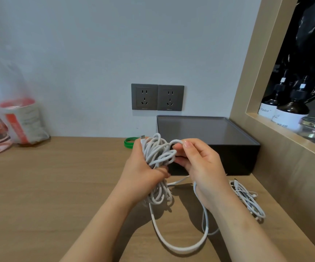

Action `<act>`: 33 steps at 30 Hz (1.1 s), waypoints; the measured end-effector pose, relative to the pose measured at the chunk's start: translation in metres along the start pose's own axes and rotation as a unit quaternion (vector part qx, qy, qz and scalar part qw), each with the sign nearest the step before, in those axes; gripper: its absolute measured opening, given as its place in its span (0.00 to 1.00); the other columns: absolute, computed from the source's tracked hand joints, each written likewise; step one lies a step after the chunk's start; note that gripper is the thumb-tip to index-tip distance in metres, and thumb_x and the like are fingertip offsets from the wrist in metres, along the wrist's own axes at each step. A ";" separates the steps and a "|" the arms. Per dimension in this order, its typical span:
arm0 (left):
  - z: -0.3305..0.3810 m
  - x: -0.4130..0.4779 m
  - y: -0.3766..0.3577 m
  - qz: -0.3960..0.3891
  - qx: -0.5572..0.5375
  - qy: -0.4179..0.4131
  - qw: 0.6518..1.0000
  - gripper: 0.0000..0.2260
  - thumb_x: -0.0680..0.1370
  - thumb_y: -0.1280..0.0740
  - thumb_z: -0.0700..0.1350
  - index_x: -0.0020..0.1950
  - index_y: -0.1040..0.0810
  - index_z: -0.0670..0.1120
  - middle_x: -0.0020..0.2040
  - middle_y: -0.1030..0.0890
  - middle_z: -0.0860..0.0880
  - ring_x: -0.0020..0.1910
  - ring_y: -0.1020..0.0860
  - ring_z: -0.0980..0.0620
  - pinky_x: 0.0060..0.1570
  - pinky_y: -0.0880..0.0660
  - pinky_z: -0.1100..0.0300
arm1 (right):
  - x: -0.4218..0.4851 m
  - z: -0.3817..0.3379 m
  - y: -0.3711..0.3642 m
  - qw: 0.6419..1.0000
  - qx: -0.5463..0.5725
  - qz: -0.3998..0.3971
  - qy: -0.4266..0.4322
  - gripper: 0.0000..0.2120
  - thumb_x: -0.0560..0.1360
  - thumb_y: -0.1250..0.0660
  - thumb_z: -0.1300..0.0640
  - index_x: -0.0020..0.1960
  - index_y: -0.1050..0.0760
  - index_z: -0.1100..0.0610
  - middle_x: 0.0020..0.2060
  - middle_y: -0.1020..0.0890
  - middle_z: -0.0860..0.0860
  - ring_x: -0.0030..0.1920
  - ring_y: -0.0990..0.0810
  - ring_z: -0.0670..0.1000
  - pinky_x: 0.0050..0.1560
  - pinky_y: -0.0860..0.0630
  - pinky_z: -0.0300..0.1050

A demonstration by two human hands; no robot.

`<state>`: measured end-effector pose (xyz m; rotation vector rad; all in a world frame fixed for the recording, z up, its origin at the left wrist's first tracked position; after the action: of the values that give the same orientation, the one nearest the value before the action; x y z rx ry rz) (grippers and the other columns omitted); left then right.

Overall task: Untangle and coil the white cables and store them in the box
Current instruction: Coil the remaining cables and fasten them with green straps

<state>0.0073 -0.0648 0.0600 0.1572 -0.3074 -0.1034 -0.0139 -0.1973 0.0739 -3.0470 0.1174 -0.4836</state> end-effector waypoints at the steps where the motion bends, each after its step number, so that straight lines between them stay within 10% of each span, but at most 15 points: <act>1: 0.000 0.000 -0.001 -0.007 0.014 0.009 1.000 0.23 0.68 0.30 0.31 0.53 0.31 0.54 0.46 0.22 0.49 0.45 0.19 0.49 0.46 0.20 0.46 | 0.000 0.000 0.001 0.999 -0.050 0.009 0.019 0.12 0.79 0.42 0.56 0.44 0.21 0.51 0.38 0.17 0.44 0.42 0.19 0.43 0.43 0.23 0.37; 12: -0.011 0.007 0.009 0.116 -0.008 0.054 0.992 0.19 0.71 0.33 0.33 0.48 0.34 0.56 0.41 0.23 0.48 0.35 0.22 0.49 0.32 0.24 0.59 | -0.002 -0.008 0.012 0.997 -0.046 0.013 -0.060 0.15 0.79 0.44 0.59 0.40 0.22 0.62 0.21 0.30 0.54 0.19 0.36 0.48 0.21 0.36 0.38; 24: -0.006 0.000 -0.008 0.086 0.076 0.057 0.992 0.18 0.73 0.30 0.44 0.55 0.37 0.54 0.43 0.23 0.55 0.39 0.23 0.59 0.30 0.28 0.70 | -0.008 0.006 -0.022 0.921 -0.357 0.006 0.157 0.06 0.79 0.40 0.52 0.52 0.25 0.47 0.43 0.22 0.39 0.44 0.23 0.41 0.43 0.23 0.37; 28: -0.013 0.001 -0.009 0.048 -0.049 0.074 0.995 0.20 0.71 0.28 0.39 0.56 0.33 0.52 0.51 0.20 0.48 0.47 0.19 0.53 0.47 0.20 0.55 | -0.005 0.009 -0.019 0.904 -0.379 0.028 0.194 0.06 0.78 0.38 0.55 0.51 0.24 0.51 0.43 0.23 0.40 0.44 0.23 0.43 0.42 0.23 0.39; 33: -0.012 -0.003 -0.013 -0.013 -0.379 0.150 0.913 0.15 0.75 0.41 0.32 0.60 0.28 0.39 0.44 0.20 0.40 0.39 0.18 0.46 0.34 0.21 0.56 | -0.003 0.012 -0.021 0.899 -0.381 0.034 0.213 0.07 0.76 0.35 0.58 0.53 0.21 0.53 0.46 0.19 0.44 0.46 0.23 0.42 0.44 0.26 0.32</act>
<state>0.0072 -0.0753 0.0456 -0.5942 0.0582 -0.2165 -0.0116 -0.1751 0.0626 -3.5660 0.5504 -1.3883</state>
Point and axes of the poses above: each hand's wrist, its own x-axis towards the middle knuckle, its own y-axis out of the back of the hand, z = x × y, the point moved 3 cm from there along x, towards the middle knuckle
